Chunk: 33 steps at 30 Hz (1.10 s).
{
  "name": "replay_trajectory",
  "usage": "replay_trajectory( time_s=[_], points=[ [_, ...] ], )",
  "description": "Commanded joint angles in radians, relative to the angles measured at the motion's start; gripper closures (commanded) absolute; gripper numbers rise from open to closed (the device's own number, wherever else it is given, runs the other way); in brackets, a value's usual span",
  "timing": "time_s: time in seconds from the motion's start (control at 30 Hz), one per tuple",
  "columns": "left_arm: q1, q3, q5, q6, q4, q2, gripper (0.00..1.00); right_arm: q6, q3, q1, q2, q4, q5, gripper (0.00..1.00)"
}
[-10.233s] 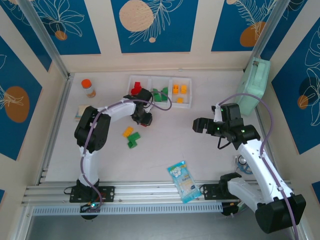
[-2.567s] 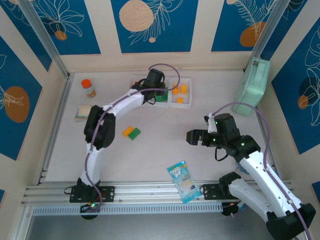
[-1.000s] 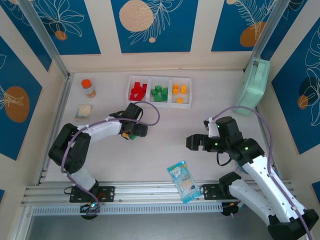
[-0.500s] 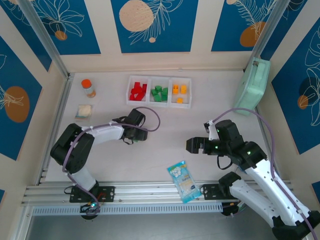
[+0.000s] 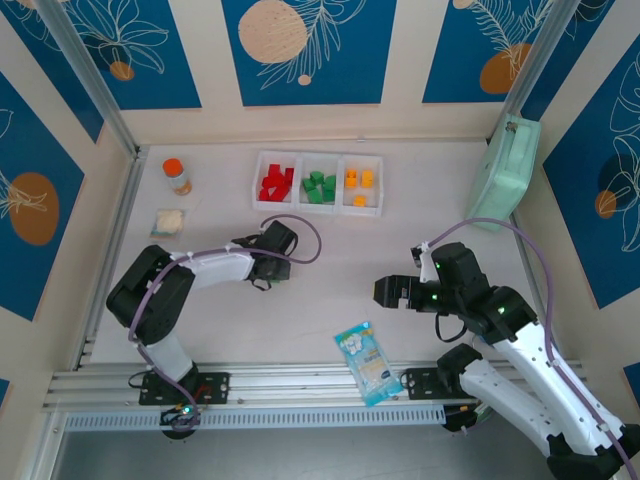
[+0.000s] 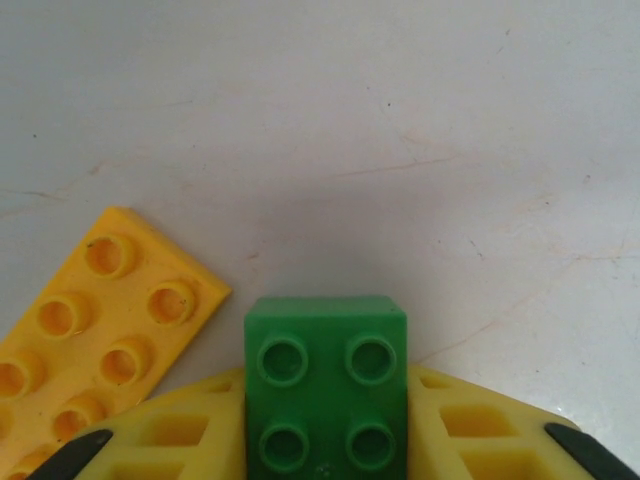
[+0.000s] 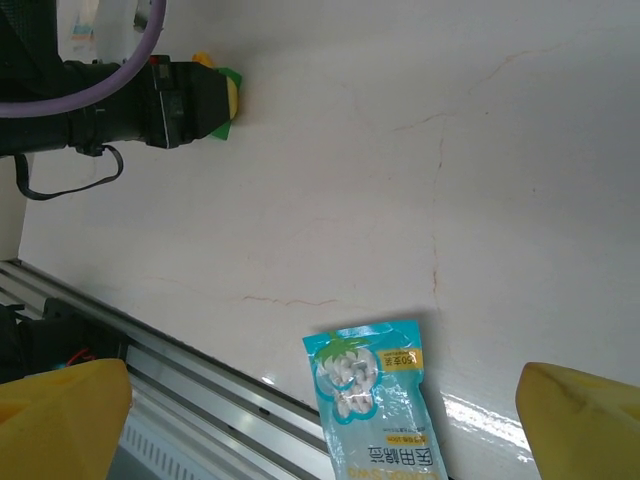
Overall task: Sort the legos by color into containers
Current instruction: Pick up the lego from the center of the table, then place the lego in the container.
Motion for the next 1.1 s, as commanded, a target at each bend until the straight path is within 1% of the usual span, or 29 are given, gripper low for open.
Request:
replay_trajectory(
  time_s=[0.0,0.17,0.3,0.47,0.63,0.8,0.93,1.07],
  points=[
    [-0.021,-0.022,0.102,-0.027,-0.011,0.054,0.72,0.019,0.012,0.005,-0.007,-0.004,0.03,0.01],
    [-0.022,-0.02,0.118,-0.028,-0.007,-0.014,0.78,0.025,-0.007,0.005,0.005,0.022,0.025,0.01],
    [-0.017,0.076,0.115,0.017,-0.03,-0.026,0.8,0.02,-0.011,0.004,0.017,0.046,0.041,0.01],
    [0.006,0.339,0.117,0.102,-0.128,0.098,0.85,0.023,0.004,0.0,0.045,0.077,0.034,0.01],
    [0.044,0.577,0.14,0.13,-0.186,0.23,0.88,0.022,0.022,-0.002,0.032,0.036,0.053,0.01],
    [0.082,0.704,0.131,0.132,-0.184,0.306,0.88,0.024,0.024,-0.012,-0.01,0.001,0.062,0.01],
    [0.11,0.761,0.129,0.134,-0.094,0.367,0.94,0.027,0.046,-0.016,-0.021,-0.033,0.048,0.01],
    [0.13,0.875,0.144,0.137,-0.074,0.455,0.94,0.025,0.056,-0.016,-0.022,-0.057,0.048,0.01]
  ],
)
